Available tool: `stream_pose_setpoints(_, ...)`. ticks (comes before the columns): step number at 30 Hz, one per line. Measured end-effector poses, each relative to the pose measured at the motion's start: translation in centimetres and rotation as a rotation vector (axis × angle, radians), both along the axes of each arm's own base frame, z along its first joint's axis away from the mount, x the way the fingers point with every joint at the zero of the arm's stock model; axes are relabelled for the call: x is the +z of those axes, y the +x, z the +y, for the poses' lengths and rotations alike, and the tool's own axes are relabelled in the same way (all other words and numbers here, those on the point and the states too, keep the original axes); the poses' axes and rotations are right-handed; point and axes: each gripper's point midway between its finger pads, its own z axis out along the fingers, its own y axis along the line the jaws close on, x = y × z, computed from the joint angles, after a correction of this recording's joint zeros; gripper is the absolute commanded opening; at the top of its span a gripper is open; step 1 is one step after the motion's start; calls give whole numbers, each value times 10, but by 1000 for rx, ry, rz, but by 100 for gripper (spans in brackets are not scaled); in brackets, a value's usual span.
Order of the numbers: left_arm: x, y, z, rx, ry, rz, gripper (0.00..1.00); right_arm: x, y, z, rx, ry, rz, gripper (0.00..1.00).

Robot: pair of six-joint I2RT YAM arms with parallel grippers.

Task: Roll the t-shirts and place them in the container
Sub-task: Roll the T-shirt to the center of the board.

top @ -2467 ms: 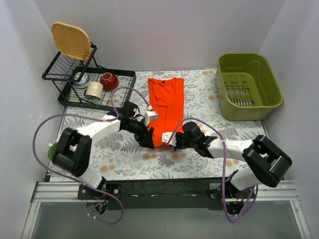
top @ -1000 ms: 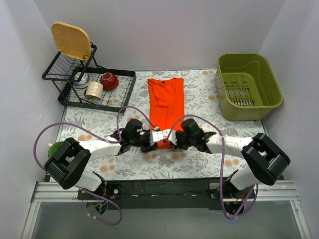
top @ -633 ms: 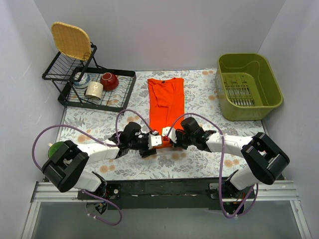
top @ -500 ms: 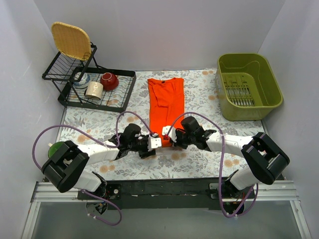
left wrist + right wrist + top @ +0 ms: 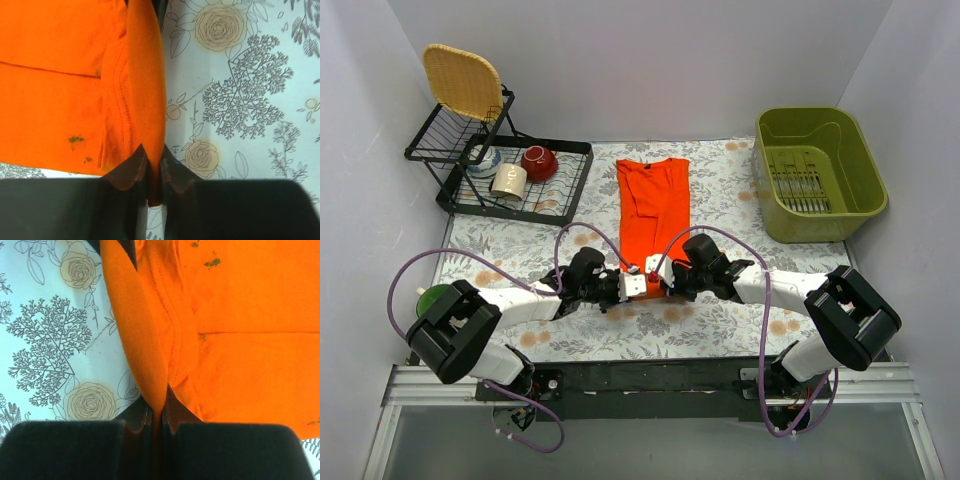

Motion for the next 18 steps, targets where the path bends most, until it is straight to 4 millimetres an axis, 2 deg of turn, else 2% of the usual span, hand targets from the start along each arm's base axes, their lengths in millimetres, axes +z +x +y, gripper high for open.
stream_pose_setpoints(4, 6, -6, -1, -15, 20, 56, 0, 2, -6, -1, 28, -11, 35, 1)
stream_pose_setpoints(13, 50, -34, -12, -90, 19, 284, 0, 21, -24, -14, 133, -19, 199, 1)
stream_pose_setpoints(18, 48, -48, -17, -150, 73, 462, 0, 23, -41, -28, 182, -48, 303, 1)
